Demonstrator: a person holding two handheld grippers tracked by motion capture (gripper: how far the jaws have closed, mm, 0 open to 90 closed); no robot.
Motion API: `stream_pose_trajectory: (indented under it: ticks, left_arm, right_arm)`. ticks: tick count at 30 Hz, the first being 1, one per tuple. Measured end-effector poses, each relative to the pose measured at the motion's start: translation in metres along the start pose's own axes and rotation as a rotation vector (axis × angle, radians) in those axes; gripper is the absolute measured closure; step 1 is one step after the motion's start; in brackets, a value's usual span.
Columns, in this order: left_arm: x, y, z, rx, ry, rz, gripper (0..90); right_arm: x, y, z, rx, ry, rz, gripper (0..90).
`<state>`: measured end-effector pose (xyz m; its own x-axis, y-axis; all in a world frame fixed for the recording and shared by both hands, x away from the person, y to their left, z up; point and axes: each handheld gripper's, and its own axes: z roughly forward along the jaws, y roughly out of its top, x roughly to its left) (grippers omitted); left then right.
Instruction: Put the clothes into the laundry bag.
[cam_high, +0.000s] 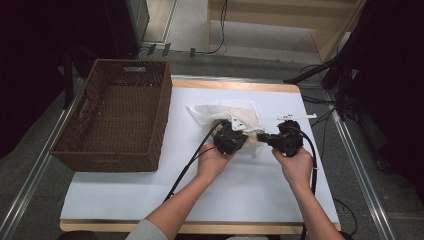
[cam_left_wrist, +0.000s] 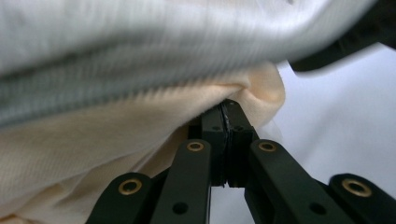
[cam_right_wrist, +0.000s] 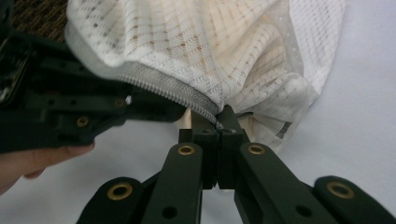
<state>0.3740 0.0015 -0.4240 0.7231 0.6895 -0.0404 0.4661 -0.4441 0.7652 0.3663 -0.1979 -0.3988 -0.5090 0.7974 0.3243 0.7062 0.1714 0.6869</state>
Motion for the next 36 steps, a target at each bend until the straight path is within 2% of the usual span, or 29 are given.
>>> stream_pose_trajectory:
  ticks: [9, 14, 21, 23, 25, 27, 29, 31, 36]
  left_arm:
    - [0.011, 0.013, 0.001, 0.003, 0.026, -0.012, 90.0]
    - [0.019, 0.02, 0.003, 0.008, 0.008, -0.048, 90.0]
    - [0.028, 0.023, 0.009, 0.001, -0.006, -0.099, 90.0]
    - [0.03, 0.024, 0.012, 0.017, -0.01, -0.094, 90.0]
    - [0.032, 0.025, 0.015, 0.027, -0.014, -0.102, 90.0]
    - [0.033, 0.025, 0.018, 0.039, -0.043, -0.118, 90.0]
    - [0.032, 0.024, 0.017, 0.054, -0.067, -0.114, 90.0]
    - [0.028, 0.024, 0.011, 0.07, -0.085, -0.089, 89.4]
    - [0.027, 0.015, -0.008, 0.071, -0.125, -0.081, 86.4]
  right_arm:
    - [0.005, -0.008, -0.014, 0.038, 0.034, 0.003, 90.0]
    - [0.012, -0.011, -0.021, 0.045, 0.07, 0.001, 90.0]
    - [0.017, -0.016, -0.034, 0.036, 0.135, 0.02, 90.0]
    - [0.018, -0.017, -0.04, 0.022, 0.19, 0.034, 90.0]
    - [0.022, -0.017, -0.044, 0.015, 0.187, 0.025, 90.0]
    - [0.025, -0.018, -0.044, 0.012, 0.155, 0.001, 90.0]
    - [0.023, -0.019, -0.042, 0.008, 0.133, -0.006, 90.0]
    - [0.019, -0.02, -0.04, 0.007, 0.114, -0.011, 90.0]
    - [0.015, -0.021, -0.038, 0.004, 0.094, -0.016, 89.9]
